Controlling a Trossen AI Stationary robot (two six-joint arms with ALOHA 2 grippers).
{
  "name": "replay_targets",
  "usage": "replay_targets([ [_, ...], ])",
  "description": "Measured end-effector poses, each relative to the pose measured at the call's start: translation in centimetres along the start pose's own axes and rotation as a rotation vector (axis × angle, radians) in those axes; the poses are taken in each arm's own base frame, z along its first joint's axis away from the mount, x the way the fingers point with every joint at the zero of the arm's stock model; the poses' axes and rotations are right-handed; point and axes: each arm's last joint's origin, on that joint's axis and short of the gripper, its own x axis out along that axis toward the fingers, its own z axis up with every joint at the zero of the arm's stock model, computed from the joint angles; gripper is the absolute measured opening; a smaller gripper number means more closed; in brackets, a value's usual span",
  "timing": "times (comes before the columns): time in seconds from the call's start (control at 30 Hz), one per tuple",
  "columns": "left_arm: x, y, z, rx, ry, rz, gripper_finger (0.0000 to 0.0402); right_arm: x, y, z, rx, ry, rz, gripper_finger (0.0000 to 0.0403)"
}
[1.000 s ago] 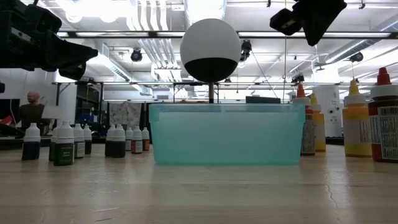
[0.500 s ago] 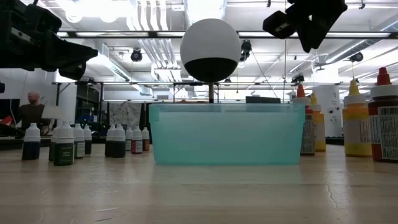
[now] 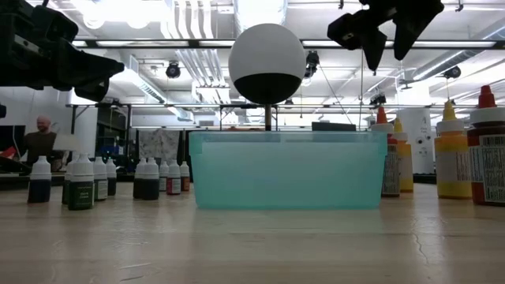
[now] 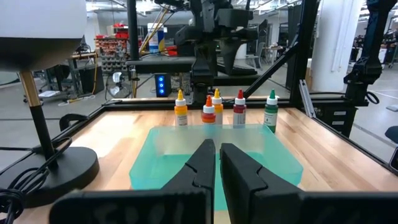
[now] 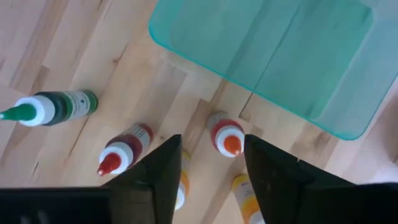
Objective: Pick & Place food coloring
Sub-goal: Put the large orange food coloring bottle into the green bin
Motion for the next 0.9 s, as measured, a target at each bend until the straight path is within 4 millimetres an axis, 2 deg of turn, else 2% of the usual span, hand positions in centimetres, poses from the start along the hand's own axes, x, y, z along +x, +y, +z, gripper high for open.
replay_targets([
  [0.23,0.0,0.0,0.0,0.000,0.000,0.000,0.0000,1.5,-0.1,-0.4,0.002,0.007,0.000,0.0192],
  [0.57,0.0,0.0,0.0,0.000,0.000,0.000,0.0000,3.5,-0.3,-1.0,0.008,0.016,-0.003,0.0196],
  [0.9,0.0,0.0,0.0,0.000,0.000,0.000,0.0000,4.1,-1.3,-1.8,0.063,0.035,-0.042,0.0196],
])
